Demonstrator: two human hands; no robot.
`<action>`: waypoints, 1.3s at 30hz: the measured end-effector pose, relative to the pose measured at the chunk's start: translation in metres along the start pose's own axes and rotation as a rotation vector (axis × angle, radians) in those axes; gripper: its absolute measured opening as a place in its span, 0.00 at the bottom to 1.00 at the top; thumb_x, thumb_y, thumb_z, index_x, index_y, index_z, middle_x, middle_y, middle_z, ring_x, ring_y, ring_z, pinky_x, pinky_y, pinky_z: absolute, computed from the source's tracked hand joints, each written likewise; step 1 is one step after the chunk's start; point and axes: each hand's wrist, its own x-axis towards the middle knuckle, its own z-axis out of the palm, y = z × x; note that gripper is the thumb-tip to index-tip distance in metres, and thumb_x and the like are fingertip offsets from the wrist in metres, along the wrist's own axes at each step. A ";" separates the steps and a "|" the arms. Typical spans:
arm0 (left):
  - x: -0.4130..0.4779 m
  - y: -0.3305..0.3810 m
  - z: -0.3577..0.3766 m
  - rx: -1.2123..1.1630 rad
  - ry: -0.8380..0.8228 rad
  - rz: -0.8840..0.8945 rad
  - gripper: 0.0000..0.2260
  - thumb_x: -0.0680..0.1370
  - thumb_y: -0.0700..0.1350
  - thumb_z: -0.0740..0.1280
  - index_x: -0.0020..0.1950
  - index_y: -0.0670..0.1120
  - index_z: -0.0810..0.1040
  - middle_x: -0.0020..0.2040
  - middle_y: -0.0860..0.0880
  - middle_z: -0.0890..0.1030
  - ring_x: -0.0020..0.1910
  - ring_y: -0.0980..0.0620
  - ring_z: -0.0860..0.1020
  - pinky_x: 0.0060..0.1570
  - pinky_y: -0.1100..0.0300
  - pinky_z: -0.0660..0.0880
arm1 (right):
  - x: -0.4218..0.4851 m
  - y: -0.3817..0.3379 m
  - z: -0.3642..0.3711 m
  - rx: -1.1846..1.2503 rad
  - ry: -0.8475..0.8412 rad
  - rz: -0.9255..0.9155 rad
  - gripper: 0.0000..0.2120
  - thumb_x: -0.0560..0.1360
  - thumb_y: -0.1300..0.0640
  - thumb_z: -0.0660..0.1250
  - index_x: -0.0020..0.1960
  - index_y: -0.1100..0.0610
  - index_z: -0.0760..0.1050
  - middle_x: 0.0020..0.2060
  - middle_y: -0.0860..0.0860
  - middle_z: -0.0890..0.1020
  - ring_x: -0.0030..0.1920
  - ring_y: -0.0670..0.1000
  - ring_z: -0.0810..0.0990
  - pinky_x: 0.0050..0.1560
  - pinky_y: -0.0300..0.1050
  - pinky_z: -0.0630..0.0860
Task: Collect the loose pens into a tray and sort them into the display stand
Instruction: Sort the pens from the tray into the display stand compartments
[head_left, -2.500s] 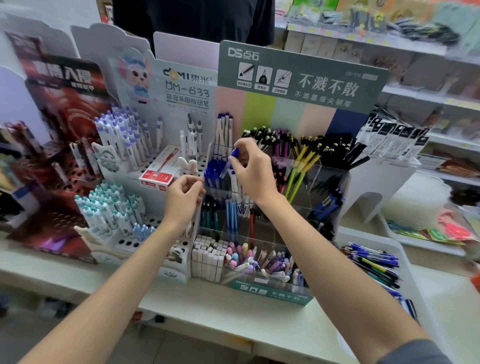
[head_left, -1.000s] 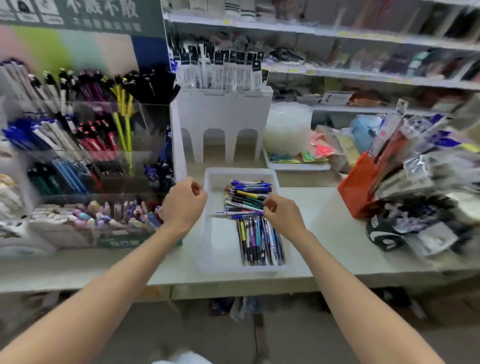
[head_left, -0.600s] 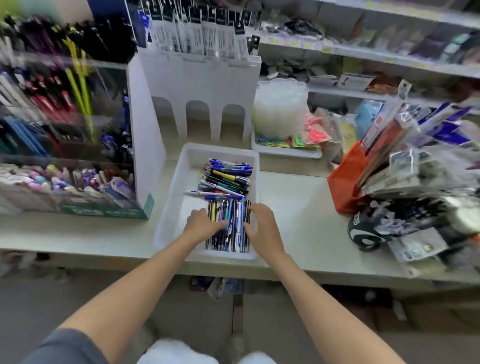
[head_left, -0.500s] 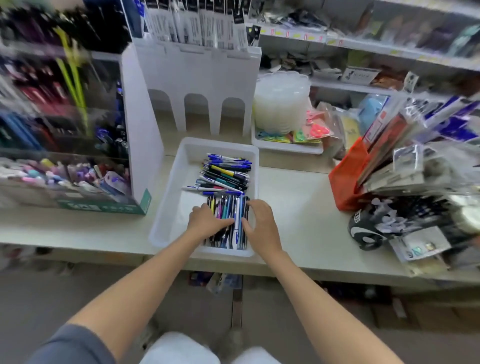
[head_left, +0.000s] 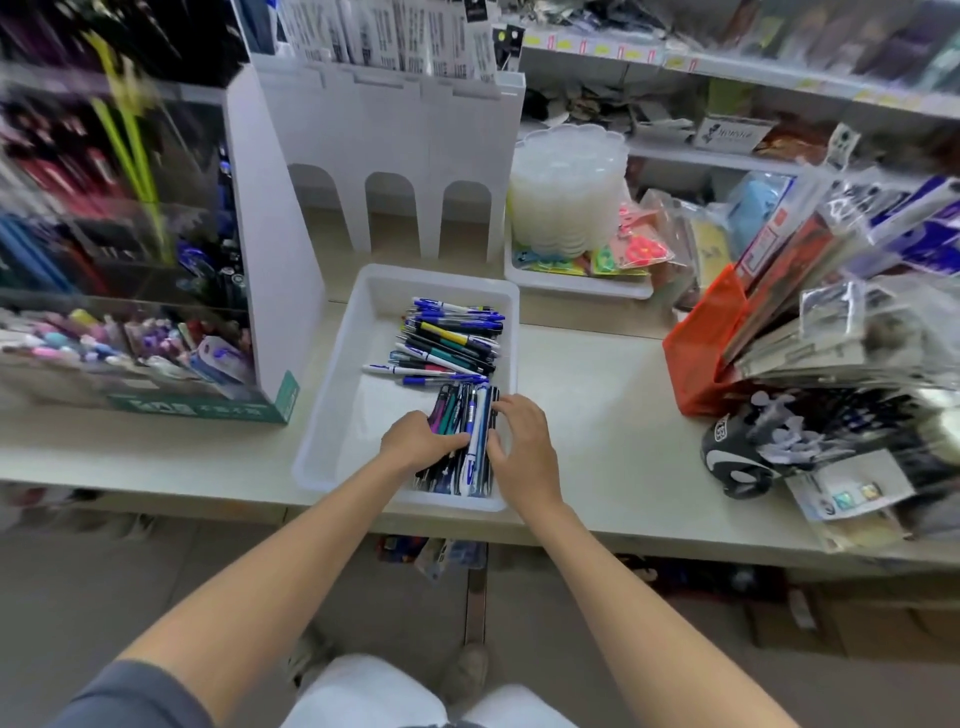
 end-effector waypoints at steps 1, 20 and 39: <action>0.000 0.000 0.001 0.008 0.000 0.007 0.20 0.73 0.60 0.73 0.51 0.44 0.78 0.45 0.47 0.83 0.45 0.48 0.82 0.48 0.52 0.79 | 0.000 0.000 0.000 -0.001 0.000 0.000 0.18 0.79 0.57 0.65 0.69 0.56 0.72 0.68 0.50 0.73 0.71 0.45 0.65 0.65 0.24 0.54; 0.000 0.000 0.001 -0.154 -0.044 -0.090 0.23 0.72 0.53 0.76 0.57 0.40 0.74 0.50 0.43 0.80 0.48 0.47 0.80 0.45 0.53 0.80 | -0.001 -0.001 0.001 -0.014 -0.015 0.004 0.17 0.80 0.58 0.64 0.69 0.56 0.72 0.70 0.49 0.71 0.73 0.45 0.62 0.68 0.33 0.57; -0.012 -0.018 -0.027 -0.308 -0.135 0.077 0.13 0.76 0.40 0.73 0.59 0.43 0.76 0.52 0.44 0.82 0.47 0.51 0.80 0.40 0.61 0.76 | 0.001 -0.002 -0.006 -0.063 -0.105 -0.015 0.20 0.80 0.58 0.65 0.71 0.55 0.70 0.72 0.49 0.68 0.75 0.47 0.59 0.74 0.42 0.58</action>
